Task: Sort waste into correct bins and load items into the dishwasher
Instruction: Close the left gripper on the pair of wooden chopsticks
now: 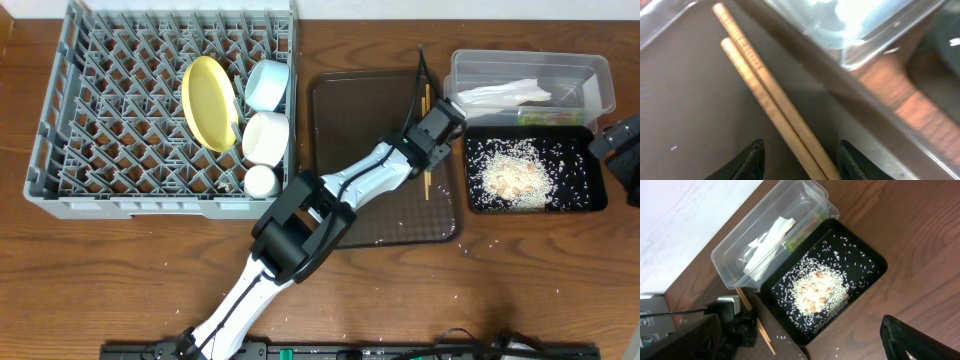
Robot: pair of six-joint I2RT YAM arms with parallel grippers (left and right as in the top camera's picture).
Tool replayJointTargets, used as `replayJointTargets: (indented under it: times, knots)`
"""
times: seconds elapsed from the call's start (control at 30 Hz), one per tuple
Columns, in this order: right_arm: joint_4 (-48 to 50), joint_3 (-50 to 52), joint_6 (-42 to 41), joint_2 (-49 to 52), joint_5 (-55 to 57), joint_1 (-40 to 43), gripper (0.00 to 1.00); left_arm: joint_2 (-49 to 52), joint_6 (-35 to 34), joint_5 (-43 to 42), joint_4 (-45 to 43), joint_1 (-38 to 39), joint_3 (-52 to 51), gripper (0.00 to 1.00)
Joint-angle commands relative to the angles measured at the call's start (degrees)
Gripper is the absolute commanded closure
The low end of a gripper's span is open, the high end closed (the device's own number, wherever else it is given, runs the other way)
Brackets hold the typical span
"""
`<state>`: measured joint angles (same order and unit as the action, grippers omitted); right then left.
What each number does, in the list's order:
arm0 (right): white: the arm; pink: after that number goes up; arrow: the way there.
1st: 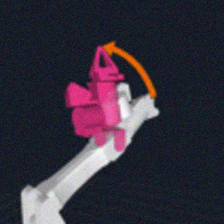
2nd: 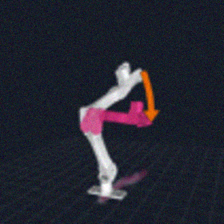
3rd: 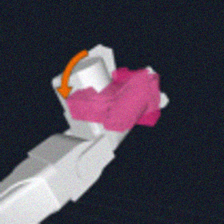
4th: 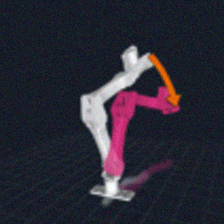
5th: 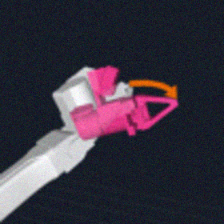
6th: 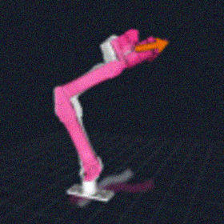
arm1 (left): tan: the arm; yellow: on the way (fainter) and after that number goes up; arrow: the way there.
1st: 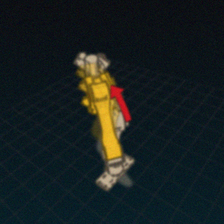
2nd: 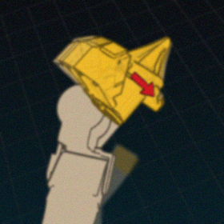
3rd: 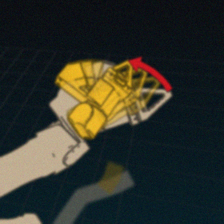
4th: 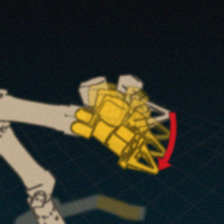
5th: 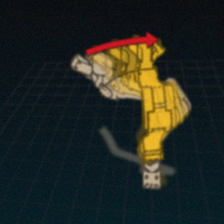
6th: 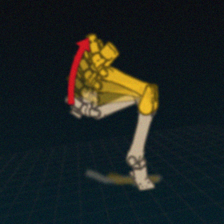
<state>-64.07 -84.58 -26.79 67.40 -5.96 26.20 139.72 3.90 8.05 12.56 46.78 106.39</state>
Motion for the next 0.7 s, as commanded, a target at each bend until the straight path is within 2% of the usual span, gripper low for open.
replayJointTargets:
  times: [0.0, 0.37, 0.67]
  knots:
    - [0.0, -0.2, -0.6, 0.0, -0.1, 0.6, 0.01, 1.3, 0.8, 7.6, 4.4, -0.5, -0.2, 0.51]
    - [-0.1, -0.2, -0.6, 0.0, -0.1, 0.6, 0.01, 1.3, -12.5, 7.3, 16.5, -0.6, -0.2, 0.51]
    - [-0.1, -0.2, -0.6, 0.0, -0.1, 0.6, 0.01, 1.3, -19.8, -6.6, 23.7, -1.6, -0.2, 0.51]
